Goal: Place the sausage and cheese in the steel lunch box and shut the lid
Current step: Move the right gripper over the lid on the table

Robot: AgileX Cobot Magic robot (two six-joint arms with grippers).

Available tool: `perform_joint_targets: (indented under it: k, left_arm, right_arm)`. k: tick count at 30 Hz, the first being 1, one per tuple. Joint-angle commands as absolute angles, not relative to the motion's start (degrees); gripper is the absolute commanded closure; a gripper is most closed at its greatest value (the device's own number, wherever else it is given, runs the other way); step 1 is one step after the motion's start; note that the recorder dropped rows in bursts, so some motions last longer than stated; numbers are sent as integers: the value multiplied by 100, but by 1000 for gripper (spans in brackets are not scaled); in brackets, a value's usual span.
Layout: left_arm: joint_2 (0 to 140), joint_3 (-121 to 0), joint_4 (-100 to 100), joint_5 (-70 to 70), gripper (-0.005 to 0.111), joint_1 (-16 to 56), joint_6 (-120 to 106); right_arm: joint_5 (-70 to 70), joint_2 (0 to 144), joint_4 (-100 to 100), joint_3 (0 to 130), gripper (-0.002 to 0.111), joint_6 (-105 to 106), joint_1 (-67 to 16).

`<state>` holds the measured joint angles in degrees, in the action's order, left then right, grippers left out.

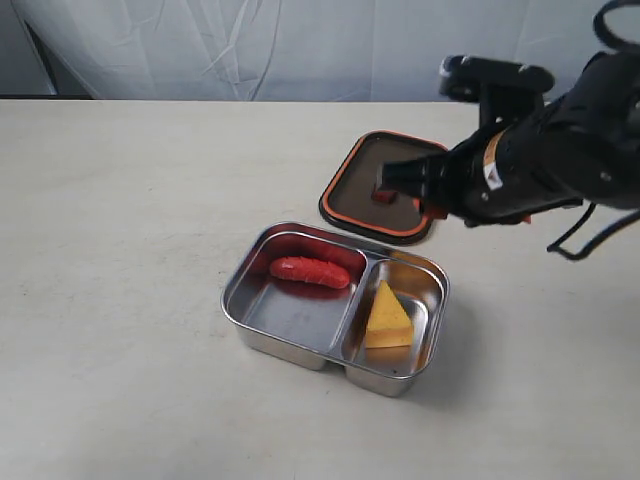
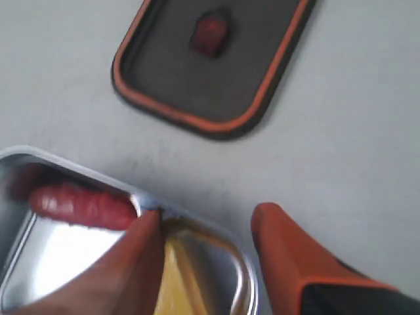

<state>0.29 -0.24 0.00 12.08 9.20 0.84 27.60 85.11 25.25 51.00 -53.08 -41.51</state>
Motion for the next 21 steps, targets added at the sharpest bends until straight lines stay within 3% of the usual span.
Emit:
perform_joint_targets:
  k: [1, 10, 21]
  left_arm:
    - [0, 0, 0, 1155, 106, 912, 88]
    - [0, 0, 0, 1155, 106, 912, 88]
    - [0, 0, 0, 1155, 106, 912, 88]
  right_arm:
    - [2776, 8737, 2515, 5459, 63, -5434, -3645]
    - [2454, 10092, 2563, 6324, 63, -5418, -3264]
    - [3179, 11653, 2925, 7804, 63, -5363, -3131]
